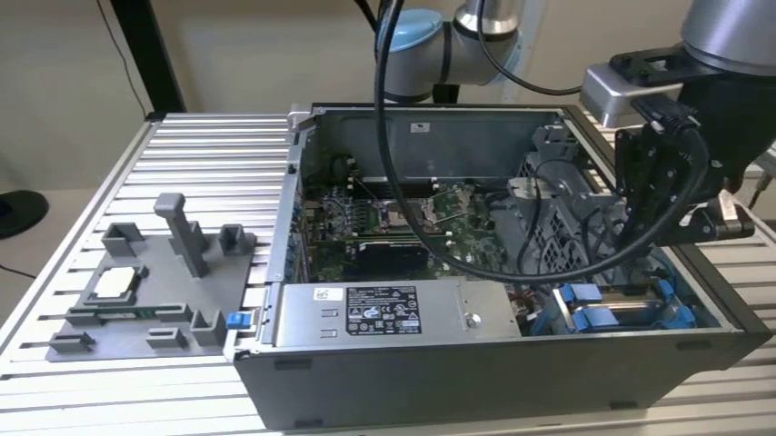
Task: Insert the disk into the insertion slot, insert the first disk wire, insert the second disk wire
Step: 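Insert the second disk wire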
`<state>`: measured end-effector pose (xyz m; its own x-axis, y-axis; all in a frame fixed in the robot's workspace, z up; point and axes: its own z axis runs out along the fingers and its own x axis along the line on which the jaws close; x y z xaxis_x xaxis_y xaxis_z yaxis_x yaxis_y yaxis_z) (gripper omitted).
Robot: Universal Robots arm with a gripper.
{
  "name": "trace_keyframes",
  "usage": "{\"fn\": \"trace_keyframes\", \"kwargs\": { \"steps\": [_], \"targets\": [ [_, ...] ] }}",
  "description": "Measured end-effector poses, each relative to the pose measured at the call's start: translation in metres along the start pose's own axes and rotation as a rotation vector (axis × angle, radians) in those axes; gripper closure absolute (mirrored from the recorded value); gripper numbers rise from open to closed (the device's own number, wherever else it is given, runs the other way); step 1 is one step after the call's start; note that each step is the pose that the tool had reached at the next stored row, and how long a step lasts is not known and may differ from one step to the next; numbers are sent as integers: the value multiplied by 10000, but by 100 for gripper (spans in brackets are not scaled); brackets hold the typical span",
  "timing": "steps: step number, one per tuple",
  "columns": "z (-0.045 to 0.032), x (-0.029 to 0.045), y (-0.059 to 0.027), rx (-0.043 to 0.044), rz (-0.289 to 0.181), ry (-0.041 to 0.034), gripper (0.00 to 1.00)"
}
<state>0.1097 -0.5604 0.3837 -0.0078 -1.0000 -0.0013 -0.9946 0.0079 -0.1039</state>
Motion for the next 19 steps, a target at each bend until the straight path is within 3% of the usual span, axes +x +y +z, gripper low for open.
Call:
{"fn": "trace_keyframes", "kwargs": {
  "steps": [2, 10, 12, 19],
  "targets": [
    [7, 0, 1, 227, -11, -15, 100],
    [33, 0, 3, 948, -107, -40, 100],
    [36, 0, 3, 997, -110, -39, 100],
    [42, 0, 5, 1001, -110, -44, 100]
  ]
}}
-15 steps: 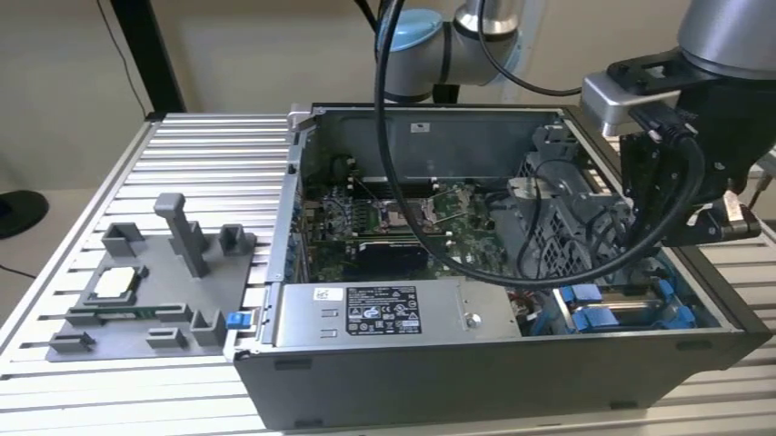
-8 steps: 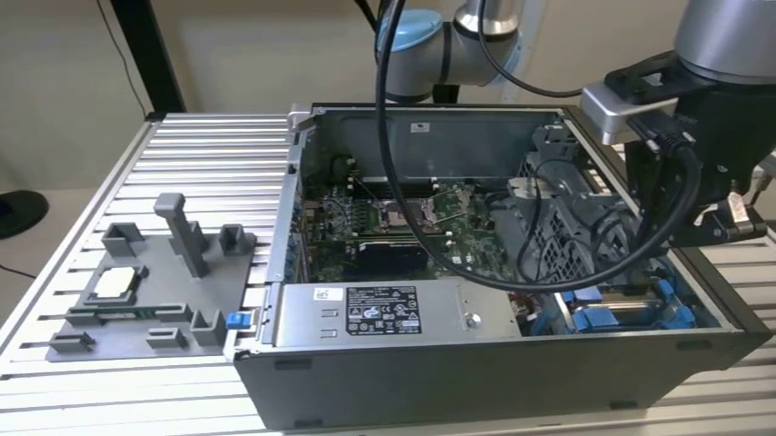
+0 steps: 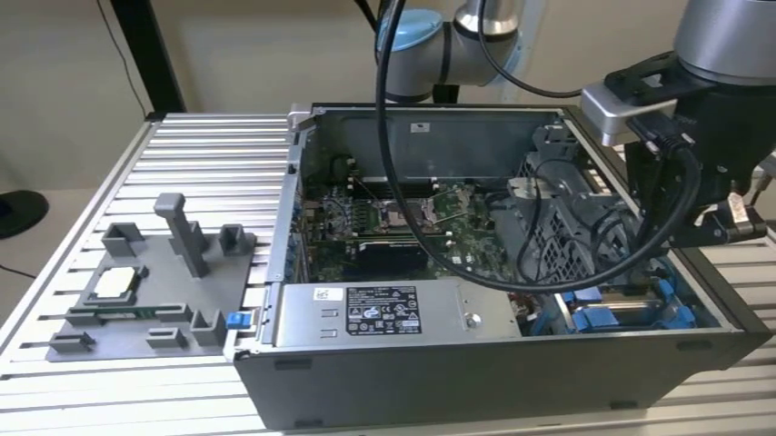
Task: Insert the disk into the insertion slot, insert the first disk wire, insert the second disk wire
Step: 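Insert the second disk wire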
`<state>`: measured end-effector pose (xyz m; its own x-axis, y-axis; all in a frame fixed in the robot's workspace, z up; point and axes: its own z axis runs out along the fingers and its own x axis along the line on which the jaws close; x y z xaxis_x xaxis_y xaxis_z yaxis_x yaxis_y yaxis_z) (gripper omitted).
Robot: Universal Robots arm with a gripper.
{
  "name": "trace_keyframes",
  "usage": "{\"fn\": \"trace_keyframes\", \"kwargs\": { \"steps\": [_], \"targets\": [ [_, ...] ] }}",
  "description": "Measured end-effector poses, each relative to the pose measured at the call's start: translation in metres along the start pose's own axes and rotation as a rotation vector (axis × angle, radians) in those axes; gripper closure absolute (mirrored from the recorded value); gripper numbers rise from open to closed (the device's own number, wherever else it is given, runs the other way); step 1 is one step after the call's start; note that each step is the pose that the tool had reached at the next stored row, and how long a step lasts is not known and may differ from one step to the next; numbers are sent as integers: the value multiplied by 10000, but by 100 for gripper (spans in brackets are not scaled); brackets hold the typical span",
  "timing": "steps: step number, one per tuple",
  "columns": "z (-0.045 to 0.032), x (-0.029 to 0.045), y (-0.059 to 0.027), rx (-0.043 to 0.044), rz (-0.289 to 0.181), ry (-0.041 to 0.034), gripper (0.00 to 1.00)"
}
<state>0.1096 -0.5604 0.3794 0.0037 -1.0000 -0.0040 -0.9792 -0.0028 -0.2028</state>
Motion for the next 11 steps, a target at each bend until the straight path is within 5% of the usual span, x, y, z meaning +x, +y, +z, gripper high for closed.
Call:
{"fn": "trace_keyframes", "kwargs": {
  "steps": [11],
  "targets": [
    [88, 1, 35, 69, 116, 25, 100]
  ]
}}
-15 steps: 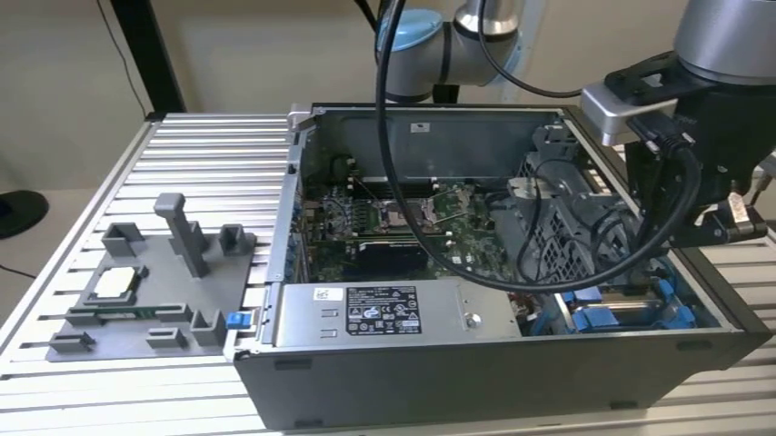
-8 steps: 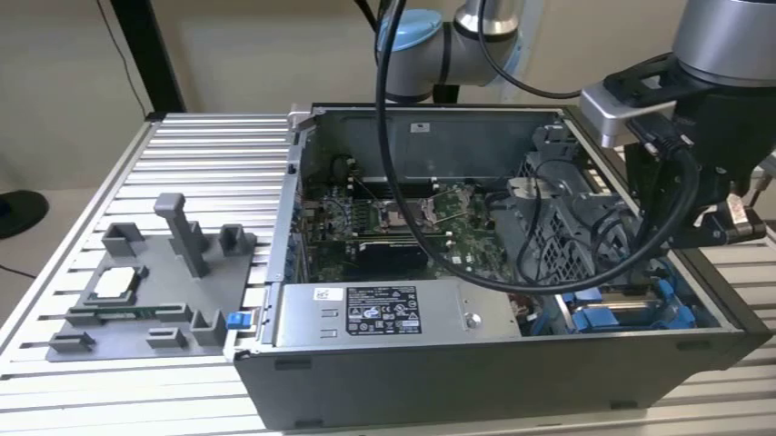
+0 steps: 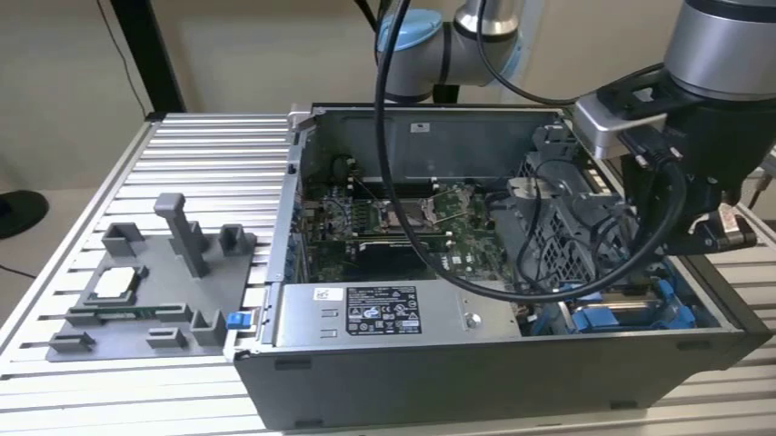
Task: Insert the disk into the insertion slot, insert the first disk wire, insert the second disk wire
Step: 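Insert the second disk wire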
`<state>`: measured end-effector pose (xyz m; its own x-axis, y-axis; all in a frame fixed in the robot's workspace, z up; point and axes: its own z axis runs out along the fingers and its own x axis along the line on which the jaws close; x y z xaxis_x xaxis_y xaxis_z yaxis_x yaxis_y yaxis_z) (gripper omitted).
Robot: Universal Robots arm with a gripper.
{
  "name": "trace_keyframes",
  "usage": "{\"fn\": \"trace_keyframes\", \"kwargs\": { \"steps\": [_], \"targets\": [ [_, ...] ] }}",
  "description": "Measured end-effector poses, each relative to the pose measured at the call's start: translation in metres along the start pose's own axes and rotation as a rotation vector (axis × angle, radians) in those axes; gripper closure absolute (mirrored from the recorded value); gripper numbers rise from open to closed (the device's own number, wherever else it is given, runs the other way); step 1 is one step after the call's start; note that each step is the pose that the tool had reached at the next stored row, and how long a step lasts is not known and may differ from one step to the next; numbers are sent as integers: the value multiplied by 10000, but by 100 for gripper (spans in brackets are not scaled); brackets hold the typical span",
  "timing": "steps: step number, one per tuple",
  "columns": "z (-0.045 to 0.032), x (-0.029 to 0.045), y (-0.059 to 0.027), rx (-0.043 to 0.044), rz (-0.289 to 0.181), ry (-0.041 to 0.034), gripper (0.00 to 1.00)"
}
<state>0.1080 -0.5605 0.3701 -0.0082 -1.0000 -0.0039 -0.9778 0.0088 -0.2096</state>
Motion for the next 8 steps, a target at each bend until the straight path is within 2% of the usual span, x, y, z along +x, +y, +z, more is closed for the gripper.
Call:
{"fn": "trace_keyframes", "kwargs": {
  "steps": [3, 5, 7, 8],
  "targets": [
    [19, 0, 20, 1, 207, 45, 100],
    [34, 0, 24, -3, 502, 109, 100],
    [47, 0, 27, -42, 766, 166, 100],
    [54, 0, 28, -89, 826, 179, 100]
  ]
}}
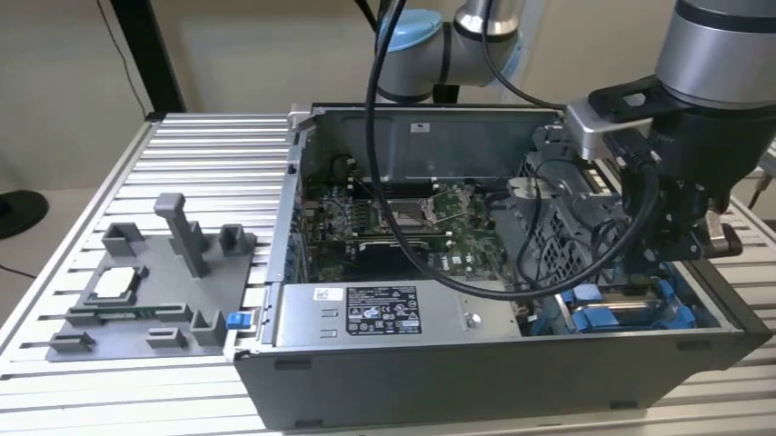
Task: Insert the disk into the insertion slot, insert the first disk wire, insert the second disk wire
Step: 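Insert the second disk wire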
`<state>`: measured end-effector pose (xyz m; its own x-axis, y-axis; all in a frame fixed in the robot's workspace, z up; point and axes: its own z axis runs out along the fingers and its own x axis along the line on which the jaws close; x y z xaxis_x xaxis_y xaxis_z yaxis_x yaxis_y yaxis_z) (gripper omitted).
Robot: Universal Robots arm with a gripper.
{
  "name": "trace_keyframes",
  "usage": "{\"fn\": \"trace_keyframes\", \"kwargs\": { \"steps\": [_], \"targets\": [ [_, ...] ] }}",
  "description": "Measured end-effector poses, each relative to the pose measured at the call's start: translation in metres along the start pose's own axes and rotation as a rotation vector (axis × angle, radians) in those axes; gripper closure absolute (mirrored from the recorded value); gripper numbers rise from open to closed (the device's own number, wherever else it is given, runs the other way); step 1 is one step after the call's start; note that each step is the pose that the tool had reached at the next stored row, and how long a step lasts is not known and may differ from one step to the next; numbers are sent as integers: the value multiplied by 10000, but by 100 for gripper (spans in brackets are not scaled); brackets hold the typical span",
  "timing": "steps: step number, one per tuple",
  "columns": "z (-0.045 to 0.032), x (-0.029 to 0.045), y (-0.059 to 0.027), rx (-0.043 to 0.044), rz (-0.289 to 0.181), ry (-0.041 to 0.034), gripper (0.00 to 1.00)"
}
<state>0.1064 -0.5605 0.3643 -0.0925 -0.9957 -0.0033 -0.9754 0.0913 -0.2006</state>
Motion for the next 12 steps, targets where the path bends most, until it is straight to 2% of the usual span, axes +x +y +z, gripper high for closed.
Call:
{"fn": "trace_keyframes", "kwargs": {
  "steps": [3, 4, 8, 12],
  "targets": [
    [11, 0, -2, -266, 8, 30, 100],
    [21, -1, -5, -330, 7, 34, 100],
    [61, -2, -19, -355, 25, -62, 100],
    [91, -3, -16, -376, 39, -293, 100]
  ]
}}
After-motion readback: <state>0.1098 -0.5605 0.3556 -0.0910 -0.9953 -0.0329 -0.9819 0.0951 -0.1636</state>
